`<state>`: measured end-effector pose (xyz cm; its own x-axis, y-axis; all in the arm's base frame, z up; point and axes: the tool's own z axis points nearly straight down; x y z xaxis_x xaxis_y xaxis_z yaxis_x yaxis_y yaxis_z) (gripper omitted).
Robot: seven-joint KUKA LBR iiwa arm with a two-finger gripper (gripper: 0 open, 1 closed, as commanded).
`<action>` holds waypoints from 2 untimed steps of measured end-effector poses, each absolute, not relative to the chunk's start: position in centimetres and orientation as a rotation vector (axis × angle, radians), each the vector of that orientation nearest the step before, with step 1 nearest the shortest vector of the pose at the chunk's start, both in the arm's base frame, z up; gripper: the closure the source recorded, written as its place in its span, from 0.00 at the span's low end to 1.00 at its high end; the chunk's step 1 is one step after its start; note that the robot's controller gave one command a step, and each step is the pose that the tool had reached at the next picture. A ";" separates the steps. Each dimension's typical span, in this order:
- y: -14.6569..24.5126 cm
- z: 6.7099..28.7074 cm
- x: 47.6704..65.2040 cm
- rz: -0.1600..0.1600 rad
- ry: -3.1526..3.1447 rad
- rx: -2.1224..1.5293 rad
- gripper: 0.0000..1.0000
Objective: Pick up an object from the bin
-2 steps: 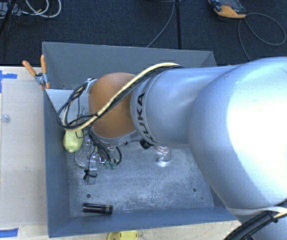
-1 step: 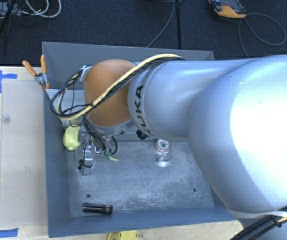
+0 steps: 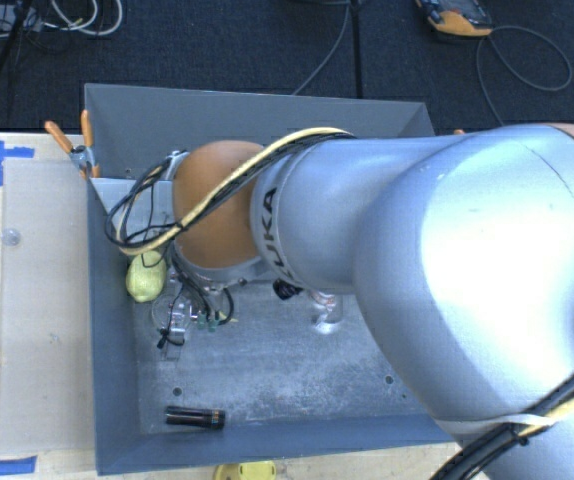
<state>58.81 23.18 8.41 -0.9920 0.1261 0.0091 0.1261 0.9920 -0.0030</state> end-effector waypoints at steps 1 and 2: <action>22.4 7.4 60.9 0.028 -3.103 0.460 1.00; 22.4 7.4 60.9 0.027 -3.103 0.459 1.00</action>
Offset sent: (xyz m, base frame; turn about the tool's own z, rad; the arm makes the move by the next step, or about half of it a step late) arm 0.0000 0.0000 0.0000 0.0000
